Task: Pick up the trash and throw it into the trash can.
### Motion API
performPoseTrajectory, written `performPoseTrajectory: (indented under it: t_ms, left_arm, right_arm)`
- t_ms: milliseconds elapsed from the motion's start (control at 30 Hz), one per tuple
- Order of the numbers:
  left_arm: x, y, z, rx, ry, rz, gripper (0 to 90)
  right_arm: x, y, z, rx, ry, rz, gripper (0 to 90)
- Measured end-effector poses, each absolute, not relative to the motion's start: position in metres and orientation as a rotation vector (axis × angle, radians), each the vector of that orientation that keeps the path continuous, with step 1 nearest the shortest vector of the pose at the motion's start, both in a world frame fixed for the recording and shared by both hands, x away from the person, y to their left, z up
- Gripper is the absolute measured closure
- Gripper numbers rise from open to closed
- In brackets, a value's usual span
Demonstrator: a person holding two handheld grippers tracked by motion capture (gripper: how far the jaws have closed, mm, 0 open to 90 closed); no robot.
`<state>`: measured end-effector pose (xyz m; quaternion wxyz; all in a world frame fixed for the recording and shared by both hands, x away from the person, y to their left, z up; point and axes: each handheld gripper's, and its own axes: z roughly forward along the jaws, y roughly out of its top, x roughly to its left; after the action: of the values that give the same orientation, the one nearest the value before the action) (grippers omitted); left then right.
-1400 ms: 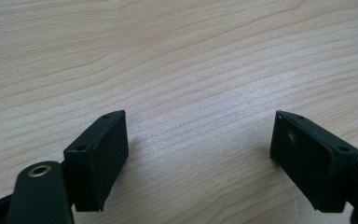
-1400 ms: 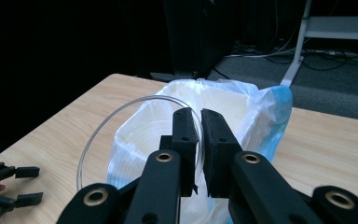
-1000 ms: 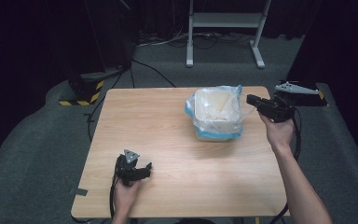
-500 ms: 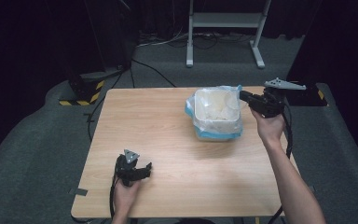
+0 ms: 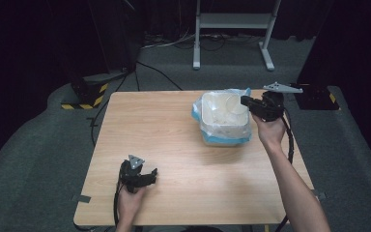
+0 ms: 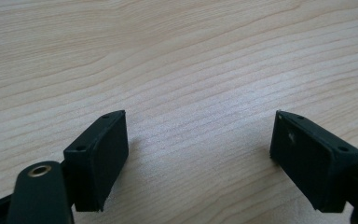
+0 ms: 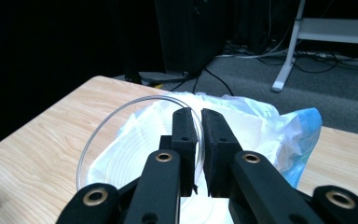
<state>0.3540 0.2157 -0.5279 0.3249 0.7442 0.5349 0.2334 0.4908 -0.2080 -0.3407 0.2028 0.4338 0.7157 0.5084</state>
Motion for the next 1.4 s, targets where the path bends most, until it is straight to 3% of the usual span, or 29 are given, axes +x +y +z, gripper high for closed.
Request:
performPoseTrajectory:
  t_ms: [567,1033,1400]
  left_arm:
    - [0.354,0.216,-0.528,1.952,1.402,0.612,19.1]
    - [0.354,0.216,-0.528,1.951,1.402,0.612,19.2]
    - [0.354,0.216,-0.528,1.951,1.402,0.612,19.2]
  right_arm:
    - [0.501,-0.199,-0.358,1.243,2.012,1.395,83.0]
    - [0.497,-0.203,-0.37,1.269,2.013,1.389,67.5]
    - [0.484,-0.21,-0.369,1.238,2.006,1.382,62.6]
